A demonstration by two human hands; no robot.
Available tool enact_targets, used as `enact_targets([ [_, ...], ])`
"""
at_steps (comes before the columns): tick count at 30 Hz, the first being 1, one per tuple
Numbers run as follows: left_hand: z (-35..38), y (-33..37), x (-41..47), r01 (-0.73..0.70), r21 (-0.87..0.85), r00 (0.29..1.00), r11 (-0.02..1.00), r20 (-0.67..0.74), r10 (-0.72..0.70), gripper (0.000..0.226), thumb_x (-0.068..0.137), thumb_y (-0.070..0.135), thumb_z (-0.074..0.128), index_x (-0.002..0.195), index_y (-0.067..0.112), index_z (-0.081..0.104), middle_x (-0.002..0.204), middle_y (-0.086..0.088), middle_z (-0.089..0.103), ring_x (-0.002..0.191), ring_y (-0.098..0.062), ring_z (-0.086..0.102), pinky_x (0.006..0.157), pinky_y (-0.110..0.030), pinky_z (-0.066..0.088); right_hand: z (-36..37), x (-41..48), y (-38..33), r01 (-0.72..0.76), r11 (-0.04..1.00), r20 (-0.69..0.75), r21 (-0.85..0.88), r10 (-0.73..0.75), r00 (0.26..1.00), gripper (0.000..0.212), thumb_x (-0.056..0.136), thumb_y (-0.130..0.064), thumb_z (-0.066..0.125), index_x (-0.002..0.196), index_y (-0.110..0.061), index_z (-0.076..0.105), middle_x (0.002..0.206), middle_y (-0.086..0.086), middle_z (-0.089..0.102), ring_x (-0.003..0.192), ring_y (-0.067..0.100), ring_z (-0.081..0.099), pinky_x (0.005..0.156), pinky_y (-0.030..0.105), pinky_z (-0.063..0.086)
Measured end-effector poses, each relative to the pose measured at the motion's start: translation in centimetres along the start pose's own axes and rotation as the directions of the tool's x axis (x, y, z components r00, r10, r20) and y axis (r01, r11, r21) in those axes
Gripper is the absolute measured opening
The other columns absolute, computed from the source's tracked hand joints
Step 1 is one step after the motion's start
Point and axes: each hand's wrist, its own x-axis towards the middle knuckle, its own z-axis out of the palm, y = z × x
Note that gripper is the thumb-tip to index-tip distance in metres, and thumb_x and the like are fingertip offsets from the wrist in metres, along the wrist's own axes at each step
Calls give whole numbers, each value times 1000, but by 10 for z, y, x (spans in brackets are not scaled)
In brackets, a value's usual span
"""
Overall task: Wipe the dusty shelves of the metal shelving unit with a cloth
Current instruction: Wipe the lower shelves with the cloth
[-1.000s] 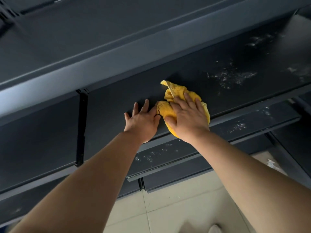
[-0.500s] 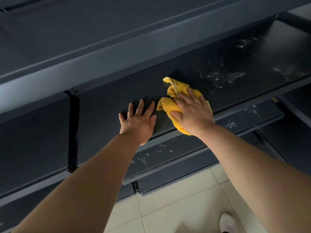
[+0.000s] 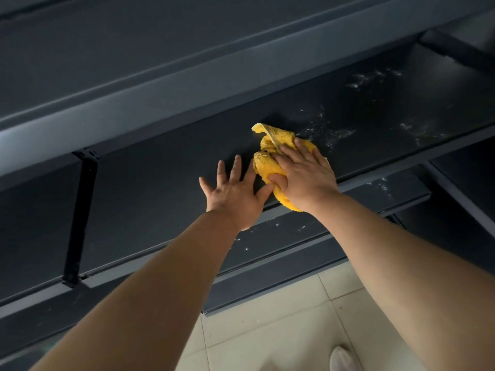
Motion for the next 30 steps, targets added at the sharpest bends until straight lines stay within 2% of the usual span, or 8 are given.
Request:
enact_targets([
  [6,-9,28,27,63,15,997,998,40,-63,74,92,70,13,153,34,-9,162,0,-13,148,-31,-14,112,-68,0,-12,3,59,-62,998,-2,-12,62,998,59,98,-56,21,152,-33,16,161,-11,3,149,17,-8,120,42,-2],
  [13,-3,38,38,115,-40,993,993,45,-113,76,90,73,11,153,36,-10,162,2,-14,148,-28,-13,113,-66,1,-9,5,66,-10,1000,-28,-22,9,1000,58,98,-54,20,152,-31,18,161,-10,5,149,19,-9,120,42,-4],
  [15,-4,37,39,103,2,995,995,6,-103,76,90,73,13,153,36,-6,163,1,-6,149,-30,-5,113,-64,9,-10,10,67,29,999,-28,-44,-30,999,58,98,-54,20,152,-32,16,162,-9,4,149,19,-9,120,42,-4],
  [18,-13,35,46,83,80,994,993,-82,-76,72,92,69,20,153,33,10,157,-4,20,139,-33,22,103,-57,31,-13,28,66,93,994,14,-57,-92,996,59,98,-55,19,152,-33,11,162,-9,1,149,19,-12,120,43,-3],
  [21,-18,35,57,121,77,983,990,-149,-109,67,93,64,27,149,28,26,146,-4,35,130,-31,33,96,-51,35,-13,54,60,126,990,53,-57,-123,991,60,98,-56,18,152,-33,9,162,-10,-2,148,20,-14,121,44,-3],
  [26,-15,37,76,179,-77,979,981,-90,-185,68,93,59,30,152,28,18,162,1,5,146,-30,7,111,-61,18,-10,95,54,138,989,28,-46,-136,990,58,98,-55,19,152,-33,15,161,-11,3,148,19,-12,120,43,-3],
  [28,-15,36,81,218,-108,971,970,-80,-227,70,93,58,30,153,25,16,162,1,7,146,-28,10,110,-57,22,-10,109,53,154,988,17,-26,-153,988,58,98,-55,21,152,-32,17,161,-11,6,149,19,-10,120,42,-3],
  [30,-16,37,83,238,-89,966,967,-84,-246,71,93,59,30,152,23,16,158,0,18,140,-28,20,102,-53,29,-9,122,52,164,986,2,-14,-164,986,58,98,-55,23,151,-33,18,161,-11,7,149,19,-9,121,42,-3],
])
